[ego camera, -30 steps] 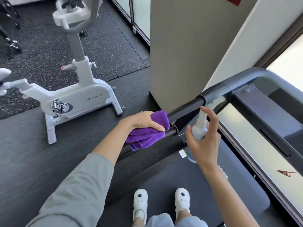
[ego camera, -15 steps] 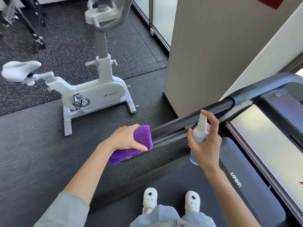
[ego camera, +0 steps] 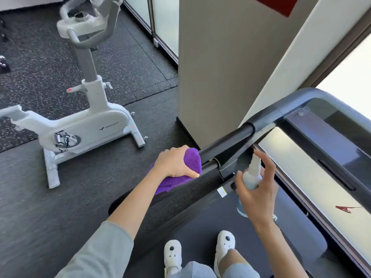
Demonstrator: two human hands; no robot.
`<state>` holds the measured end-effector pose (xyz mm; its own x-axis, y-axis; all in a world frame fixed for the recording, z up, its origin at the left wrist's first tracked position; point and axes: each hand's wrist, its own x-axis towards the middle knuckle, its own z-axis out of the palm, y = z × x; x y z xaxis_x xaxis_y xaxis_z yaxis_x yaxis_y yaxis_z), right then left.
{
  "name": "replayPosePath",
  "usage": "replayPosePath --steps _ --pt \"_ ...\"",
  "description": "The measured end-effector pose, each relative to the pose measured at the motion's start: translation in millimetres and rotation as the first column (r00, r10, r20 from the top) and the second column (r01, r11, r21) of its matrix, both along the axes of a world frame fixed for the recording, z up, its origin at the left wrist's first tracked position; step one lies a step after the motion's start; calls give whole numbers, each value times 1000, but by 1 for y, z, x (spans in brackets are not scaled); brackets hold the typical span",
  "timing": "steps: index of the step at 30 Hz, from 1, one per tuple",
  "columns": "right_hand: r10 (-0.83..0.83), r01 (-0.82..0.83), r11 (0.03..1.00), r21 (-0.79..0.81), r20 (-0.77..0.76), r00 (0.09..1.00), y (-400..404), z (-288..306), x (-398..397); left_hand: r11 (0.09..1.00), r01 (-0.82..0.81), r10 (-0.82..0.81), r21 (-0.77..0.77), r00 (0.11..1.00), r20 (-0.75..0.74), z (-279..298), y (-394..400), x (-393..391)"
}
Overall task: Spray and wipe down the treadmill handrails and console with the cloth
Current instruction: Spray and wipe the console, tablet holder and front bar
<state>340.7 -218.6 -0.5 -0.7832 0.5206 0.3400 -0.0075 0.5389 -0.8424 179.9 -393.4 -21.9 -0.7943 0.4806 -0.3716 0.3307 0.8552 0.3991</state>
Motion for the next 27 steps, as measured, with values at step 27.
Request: replayPosePath --steps 27 --pt "60 -60 998 -4 182 982 192 15 -49 989 -150 137 4 894 -427 3 188 -18"
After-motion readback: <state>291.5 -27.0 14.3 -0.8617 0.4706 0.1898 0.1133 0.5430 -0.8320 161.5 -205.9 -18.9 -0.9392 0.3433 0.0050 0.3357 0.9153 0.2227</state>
